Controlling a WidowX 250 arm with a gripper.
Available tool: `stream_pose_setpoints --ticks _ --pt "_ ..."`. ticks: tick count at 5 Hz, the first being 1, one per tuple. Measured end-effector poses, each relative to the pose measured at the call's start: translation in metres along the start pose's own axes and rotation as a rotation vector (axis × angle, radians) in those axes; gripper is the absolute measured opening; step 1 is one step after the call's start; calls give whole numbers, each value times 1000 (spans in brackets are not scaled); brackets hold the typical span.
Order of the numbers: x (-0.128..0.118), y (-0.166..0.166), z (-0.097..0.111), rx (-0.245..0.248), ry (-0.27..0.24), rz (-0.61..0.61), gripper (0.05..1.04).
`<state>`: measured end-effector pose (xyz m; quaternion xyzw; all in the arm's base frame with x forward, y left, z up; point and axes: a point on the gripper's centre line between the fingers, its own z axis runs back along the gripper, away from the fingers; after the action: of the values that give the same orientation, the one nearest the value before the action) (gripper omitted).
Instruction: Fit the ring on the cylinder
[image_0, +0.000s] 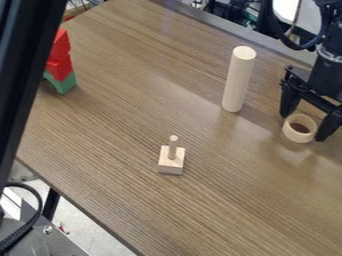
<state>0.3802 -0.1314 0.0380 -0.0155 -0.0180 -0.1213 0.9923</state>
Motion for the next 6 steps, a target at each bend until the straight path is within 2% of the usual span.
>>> stream_pose_setpoints --ticks 1,4,6 --pt "0 0 -4 1 6 14 730" --pt "-2 2 -3 13 6 44 726" --pt "12 8 49 48 -141 52 726"
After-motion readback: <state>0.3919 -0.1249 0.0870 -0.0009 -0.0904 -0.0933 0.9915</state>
